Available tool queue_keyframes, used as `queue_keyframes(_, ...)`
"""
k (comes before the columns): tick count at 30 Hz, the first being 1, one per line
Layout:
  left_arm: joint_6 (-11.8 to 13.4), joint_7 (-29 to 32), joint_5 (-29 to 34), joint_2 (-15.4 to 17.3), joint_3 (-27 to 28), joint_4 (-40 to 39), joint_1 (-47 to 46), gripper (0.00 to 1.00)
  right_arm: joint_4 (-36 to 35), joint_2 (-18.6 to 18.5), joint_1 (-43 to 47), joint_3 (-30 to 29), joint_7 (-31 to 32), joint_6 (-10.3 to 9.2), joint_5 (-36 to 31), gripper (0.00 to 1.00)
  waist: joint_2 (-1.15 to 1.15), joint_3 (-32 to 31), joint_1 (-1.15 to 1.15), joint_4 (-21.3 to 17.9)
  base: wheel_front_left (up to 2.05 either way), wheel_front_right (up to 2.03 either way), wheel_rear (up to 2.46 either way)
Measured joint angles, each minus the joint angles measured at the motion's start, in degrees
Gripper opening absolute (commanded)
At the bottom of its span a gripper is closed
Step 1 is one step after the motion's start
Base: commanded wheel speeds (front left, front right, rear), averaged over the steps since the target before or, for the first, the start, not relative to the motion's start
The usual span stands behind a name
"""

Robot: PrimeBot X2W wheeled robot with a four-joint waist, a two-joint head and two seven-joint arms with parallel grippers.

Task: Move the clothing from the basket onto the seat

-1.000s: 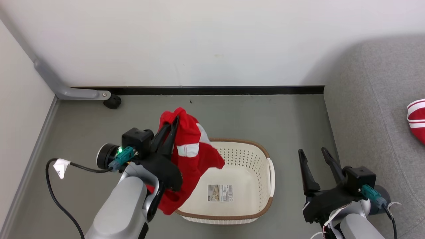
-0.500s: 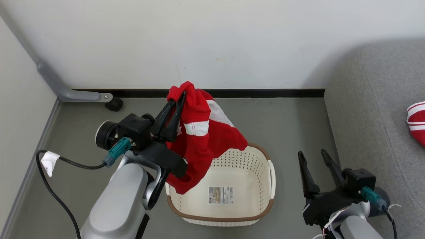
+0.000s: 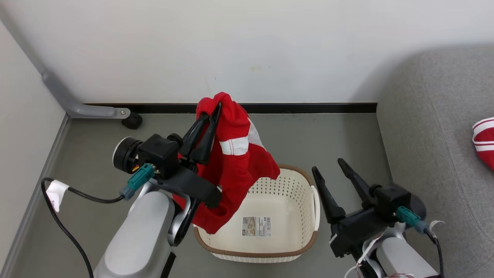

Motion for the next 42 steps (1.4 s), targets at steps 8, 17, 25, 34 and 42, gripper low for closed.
queue_keyframes(8, 0.0, 0.0, 0.2, 0.0, -0.1, -1.3, 0.1, 0.0, -2.2, 0.3, -5.3, 7.0, 0.0, 3.45, -2.1, 1.0, 0.0, 0.7, 0.0, 0.2, 0.0, 0.0, 0.0)
queue_keyframes(17, 0.0, 0.0, 0.5, 0.0, -0.6, -1.9, 0.1, 0.0, -2.4, 0.5, -8.0, 12.7, 0.0, 4.26, -1.3, 1.0, 0.0, 1.5, 0.0, 0.9, 0.0, 0.0, 0.0)
queue_keyframes(25, 0.0, 0.0, 0.6, 0.0, -1.3, -2.1, 0.0, 0.0, -1.8, 0.5, -10.0, 17.0, 0.0, 4.44, 1.2, 1.0, 0.0, 2.2, 0.0, 1.6, 0.0, 0.0, 0.0)
queue_keyframes(34, 0.0, 0.0, 1.0, -0.3, -2.4, -3.0, -0.2, 0.0, 1.5, 0.5, -14.8, 23.9, 0.0, 4.44, 4.2, 1.0, 0.0, 2.9, 0.0, 2.3, 0.0, 0.0, 0.0)
queue_keyframes(42, 0.0, 0.0, 1.0, -0.9, -4.1, -2.6, -0.8, 0.0, 5.7, 0.5, -19.7, 25.7, 0.1, 4.44, 7.2, 0.0, 0.0, 3.6, 0.0, 4.1, 0.0, 0.0, 0.0)
